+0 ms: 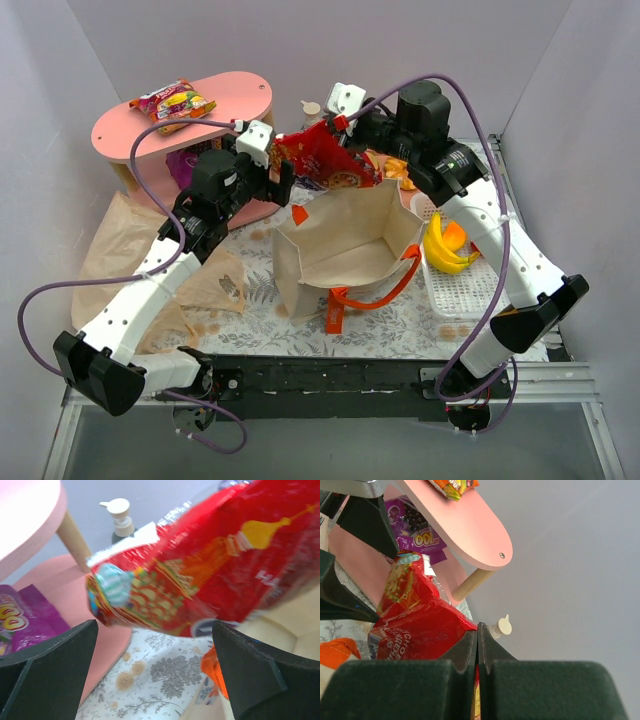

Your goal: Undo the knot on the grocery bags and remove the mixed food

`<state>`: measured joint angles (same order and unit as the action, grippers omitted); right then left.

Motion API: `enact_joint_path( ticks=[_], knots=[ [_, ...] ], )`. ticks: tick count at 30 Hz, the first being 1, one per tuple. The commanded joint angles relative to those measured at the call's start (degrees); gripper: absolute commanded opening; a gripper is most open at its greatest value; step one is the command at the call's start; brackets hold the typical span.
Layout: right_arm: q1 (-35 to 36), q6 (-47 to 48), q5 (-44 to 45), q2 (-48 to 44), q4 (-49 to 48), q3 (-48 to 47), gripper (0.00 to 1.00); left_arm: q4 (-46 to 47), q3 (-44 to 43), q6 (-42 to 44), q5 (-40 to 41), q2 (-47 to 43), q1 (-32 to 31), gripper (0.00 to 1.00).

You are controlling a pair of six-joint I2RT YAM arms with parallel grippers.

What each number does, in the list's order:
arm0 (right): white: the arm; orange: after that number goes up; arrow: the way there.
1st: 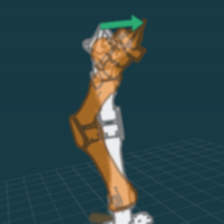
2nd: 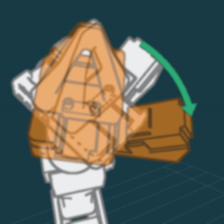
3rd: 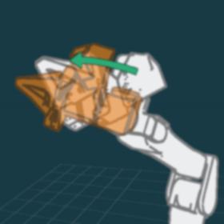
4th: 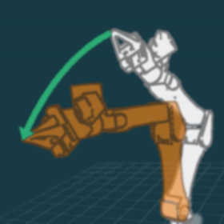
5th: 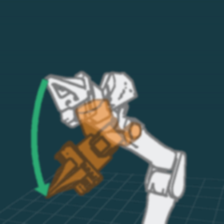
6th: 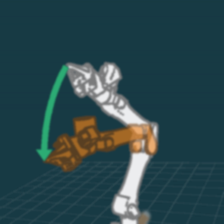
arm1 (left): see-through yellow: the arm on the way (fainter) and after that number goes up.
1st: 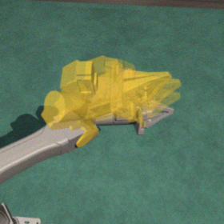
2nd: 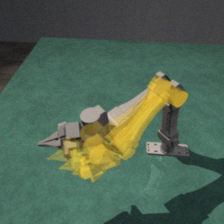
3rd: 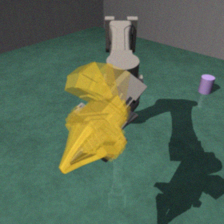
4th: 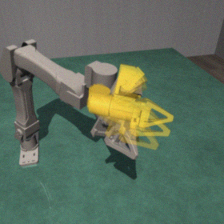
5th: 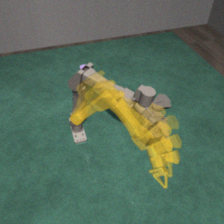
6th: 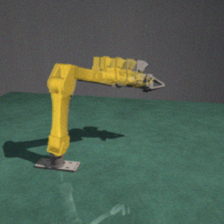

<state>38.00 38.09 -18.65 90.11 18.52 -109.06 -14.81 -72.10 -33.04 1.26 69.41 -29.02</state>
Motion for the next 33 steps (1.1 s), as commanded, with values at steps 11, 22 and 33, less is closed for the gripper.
enact_joint_path(
  ticks=[11,22,33],
  knots=[
    [0.1,1.8,-2.4,-7.8,-10.3,3.5,0.01,-1.6,1.5,14.6,-18.9,-4.5,-0.5,0.98],
    [0.1,2.9,-7.1,-7.0,-6.5,5.0,0.01,2.4,0.4,21.8,-18.6,0.1,-2.3,0.97],
    [0.1,4.1,-8.1,-9.0,-6.6,9.2,0.01,-1.7,-2.8,23.6,-27.4,0.6,-2.6,0.98]
  ],
)
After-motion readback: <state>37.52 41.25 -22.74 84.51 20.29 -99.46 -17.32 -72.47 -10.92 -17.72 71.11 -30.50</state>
